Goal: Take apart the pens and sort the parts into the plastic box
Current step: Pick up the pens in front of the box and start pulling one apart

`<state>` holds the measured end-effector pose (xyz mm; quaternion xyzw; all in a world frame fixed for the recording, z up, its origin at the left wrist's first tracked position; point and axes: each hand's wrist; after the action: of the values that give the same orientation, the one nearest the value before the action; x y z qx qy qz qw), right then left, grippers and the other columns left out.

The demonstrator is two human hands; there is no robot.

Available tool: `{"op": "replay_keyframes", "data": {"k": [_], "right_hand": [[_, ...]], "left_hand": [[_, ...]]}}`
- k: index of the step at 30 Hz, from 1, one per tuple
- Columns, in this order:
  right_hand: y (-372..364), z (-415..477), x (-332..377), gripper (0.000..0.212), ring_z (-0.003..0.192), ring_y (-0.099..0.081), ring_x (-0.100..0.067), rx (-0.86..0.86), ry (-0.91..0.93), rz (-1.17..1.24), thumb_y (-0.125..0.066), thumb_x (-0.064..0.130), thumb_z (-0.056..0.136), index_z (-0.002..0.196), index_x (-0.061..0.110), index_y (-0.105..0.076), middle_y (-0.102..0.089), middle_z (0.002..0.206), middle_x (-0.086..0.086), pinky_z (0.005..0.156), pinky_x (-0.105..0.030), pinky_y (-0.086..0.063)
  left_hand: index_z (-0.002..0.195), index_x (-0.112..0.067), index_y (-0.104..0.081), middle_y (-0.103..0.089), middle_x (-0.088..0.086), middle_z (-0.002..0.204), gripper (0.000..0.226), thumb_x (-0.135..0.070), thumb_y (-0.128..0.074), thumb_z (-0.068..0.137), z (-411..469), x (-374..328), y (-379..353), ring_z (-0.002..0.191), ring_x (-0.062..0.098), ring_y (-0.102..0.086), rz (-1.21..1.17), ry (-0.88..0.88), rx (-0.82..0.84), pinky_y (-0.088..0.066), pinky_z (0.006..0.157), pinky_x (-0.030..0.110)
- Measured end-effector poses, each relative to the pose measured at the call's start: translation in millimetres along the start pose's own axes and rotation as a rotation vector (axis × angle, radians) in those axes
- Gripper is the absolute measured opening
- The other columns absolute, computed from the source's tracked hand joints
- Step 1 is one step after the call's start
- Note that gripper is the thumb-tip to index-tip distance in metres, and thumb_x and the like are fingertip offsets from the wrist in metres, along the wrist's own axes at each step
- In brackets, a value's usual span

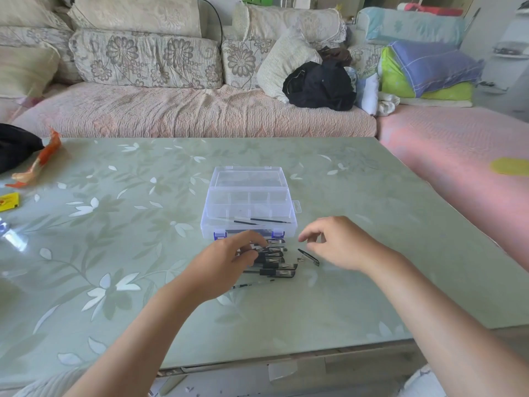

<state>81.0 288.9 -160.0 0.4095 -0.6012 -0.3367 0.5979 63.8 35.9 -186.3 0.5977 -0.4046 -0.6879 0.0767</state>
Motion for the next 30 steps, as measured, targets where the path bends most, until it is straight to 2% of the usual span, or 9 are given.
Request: {"op": "replay_keyframes", "data": {"k": [3,7,10,12,16,18,19,21,30], "right_hand": [[-4,-1,4,0.018,0.067,-0.050,0.007,0.048,0.030,-0.099,-0.066,0.028,0.084,0.096,0.040,-0.072,-0.062,0.088,0.019,0.059,-0.014,-0.032],[-10,-1,10,0.015,0.085,-0.052,-0.006,0.058,0.069,-0.188,-0.068,0.031,0.081,0.094,0.038,-0.073,-0.058,0.090,0.016,0.064,-0.019,-0.037],[-13,1,11,0.011,0.081,-0.048,-0.005,0.058,0.086,-0.206,-0.067,0.032,0.083,0.090,0.038,-0.073,-0.054,0.088,0.016,0.058,-0.014,-0.028],[-12,1,13,0.008,0.077,-0.046,-0.001,0.029,0.105,-0.199,-0.067,0.033,0.085,0.089,0.037,-0.071,-0.054,0.090,0.017,0.059,-0.017,-0.030],[-8,-3,26,0.002,0.063,-0.046,0.004,-0.102,0.126,-0.068,-0.066,0.035,0.087,0.088,0.036,-0.067,-0.055,0.070,0.033,0.060,-0.022,-0.034],[-10,-6,35,0.003,0.063,-0.051,-0.004,-0.124,0.127,0.048,-0.069,0.034,0.084,0.086,0.036,-0.068,-0.054,0.068,0.039,0.060,-0.021,-0.041],[-13,-6,38,0.005,0.064,-0.052,-0.006,-0.123,0.139,0.090,-0.071,0.033,0.083,0.085,0.036,-0.068,-0.055,0.072,0.038,0.063,-0.024,-0.044],[-19,-6,41,0.007,0.065,-0.053,-0.008,-0.129,0.154,0.152,-0.073,0.032,0.080,0.082,0.036,-0.068,-0.057,0.080,0.035,0.066,-0.026,-0.046],[-26,-1,44,0.009,0.060,-0.050,-0.006,-0.154,0.163,0.233,-0.077,0.030,0.078,0.080,0.036,-0.071,-0.061,0.079,0.027,0.062,-0.025,-0.045]], "left_hand": [[0.099,-0.046,-0.056,-0.057,-0.026,0.077,0.023,-0.024,-0.049,0.098,-1,2,-1,0.054,0.010,-0.045,-0.006,-0.007,0.002,-0.048,0.061,0.034],[0.101,-0.045,-0.056,-0.058,-0.023,0.079,0.022,-0.024,-0.050,0.098,-4,2,-1,0.056,0.006,-0.044,0.003,-0.018,0.006,-0.047,0.062,0.031],[0.105,-0.045,-0.059,-0.058,-0.023,0.080,0.023,-0.024,-0.050,0.098,-6,3,-1,0.060,0.007,-0.048,-0.003,-0.015,-0.002,-0.047,0.063,0.030],[0.106,-0.045,-0.061,-0.059,-0.024,0.079,0.023,-0.026,-0.051,0.098,-6,4,0,0.063,0.009,-0.052,-0.004,-0.001,-0.012,-0.048,0.064,0.031],[0.105,-0.040,-0.065,-0.065,-0.022,0.079,0.020,-0.027,-0.052,0.098,-6,1,2,0.058,-0.001,-0.053,0.021,0.026,-0.021,-0.047,0.062,0.025],[0.104,-0.041,-0.065,-0.067,-0.020,0.087,0.019,-0.029,-0.052,0.097,-6,1,3,0.073,-0.001,-0.062,0.026,0.026,-0.009,-0.053,0.072,0.031],[0.103,-0.042,-0.065,-0.068,-0.020,0.090,0.018,-0.031,-0.052,0.096,-6,2,3,0.082,0.004,-0.065,0.027,0.026,-0.008,-0.055,0.079,0.036],[0.101,-0.041,-0.064,-0.069,-0.019,0.092,0.016,-0.032,-0.052,0.095,-5,3,4,0.087,0.010,-0.067,0.039,0.029,-0.006,-0.054,0.085,0.040],[0.100,-0.036,-0.065,-0.066,-0.015,0.083,0.015,-0.031,-0.051,0.096,-6,1,9,0.077,0.010,-0.059,0.109,-0.007,-0.017,-0.052,0.077,0.036]]}}
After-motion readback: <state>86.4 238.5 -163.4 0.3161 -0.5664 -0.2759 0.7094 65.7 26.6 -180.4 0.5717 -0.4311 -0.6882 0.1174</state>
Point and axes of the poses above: each hand's wrist, its own z-axis towards the middle knuckle, its own y-axis out of the back of the hand, x = y × z
